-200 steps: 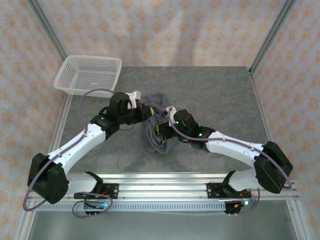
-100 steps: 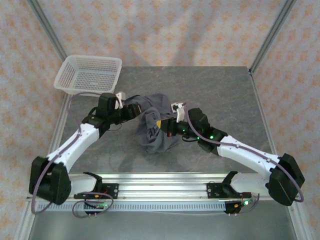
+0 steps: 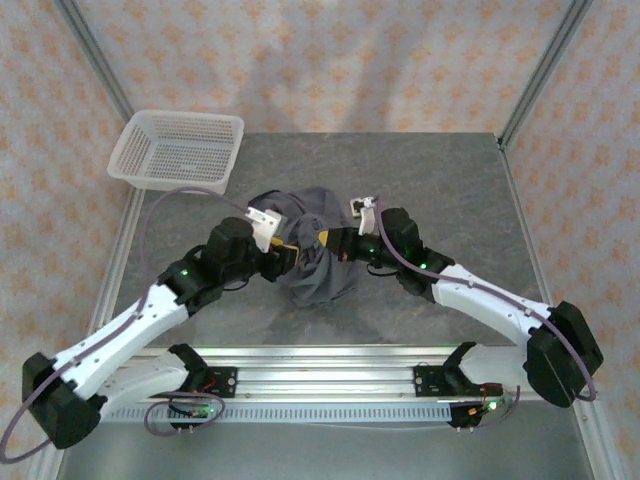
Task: Fold the inside-out t-shirt
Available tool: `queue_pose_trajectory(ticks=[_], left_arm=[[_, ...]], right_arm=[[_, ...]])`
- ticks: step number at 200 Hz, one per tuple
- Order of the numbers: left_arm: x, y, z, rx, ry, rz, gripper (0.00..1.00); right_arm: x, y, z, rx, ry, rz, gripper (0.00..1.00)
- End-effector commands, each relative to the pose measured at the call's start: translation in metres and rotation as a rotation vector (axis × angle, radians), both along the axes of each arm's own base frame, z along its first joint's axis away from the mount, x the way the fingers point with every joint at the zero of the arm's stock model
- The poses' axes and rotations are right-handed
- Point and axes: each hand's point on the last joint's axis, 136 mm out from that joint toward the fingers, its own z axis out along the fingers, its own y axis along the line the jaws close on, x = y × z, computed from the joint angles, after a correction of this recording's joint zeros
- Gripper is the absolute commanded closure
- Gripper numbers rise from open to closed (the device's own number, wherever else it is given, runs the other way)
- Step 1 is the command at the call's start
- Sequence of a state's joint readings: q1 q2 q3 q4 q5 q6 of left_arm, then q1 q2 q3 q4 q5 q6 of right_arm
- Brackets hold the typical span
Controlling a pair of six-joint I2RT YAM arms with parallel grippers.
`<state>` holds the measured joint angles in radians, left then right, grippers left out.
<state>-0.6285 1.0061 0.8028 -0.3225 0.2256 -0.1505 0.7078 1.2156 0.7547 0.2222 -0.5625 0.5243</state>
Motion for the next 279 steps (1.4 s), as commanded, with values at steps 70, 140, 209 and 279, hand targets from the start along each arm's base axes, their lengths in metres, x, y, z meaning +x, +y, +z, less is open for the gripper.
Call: queue_pose_trajectory(ticks=[70, 140, 209, 279], left_arm=[[0.033, -0.025, -0.010, 0.013, -0.059, -0.026, 0.42], [0.012, -0.031, 0.062, -0.159, -0.088, -0.073, 1.00], [0.003, -0.024, 0.100, -0.318, -0.079, -0.059, 1.00], [0.015, -0.023, 0.085, -0.306, -0.031, -0.025, 1.00]], right_arm=[[-0.005, 0.012, 0.028, 0.069, -0.007, 0.069, 1.00], [-0.005, -0.001, 0.001, -0.028, 0.039, 0.037, 1.00], [0.020, -0.046, -0.049, -0.188, 0.106, -0.130, 0.78], [-0.029, -0.018, 0.015, -0.185, -0.197, -0.097, 0.68]])
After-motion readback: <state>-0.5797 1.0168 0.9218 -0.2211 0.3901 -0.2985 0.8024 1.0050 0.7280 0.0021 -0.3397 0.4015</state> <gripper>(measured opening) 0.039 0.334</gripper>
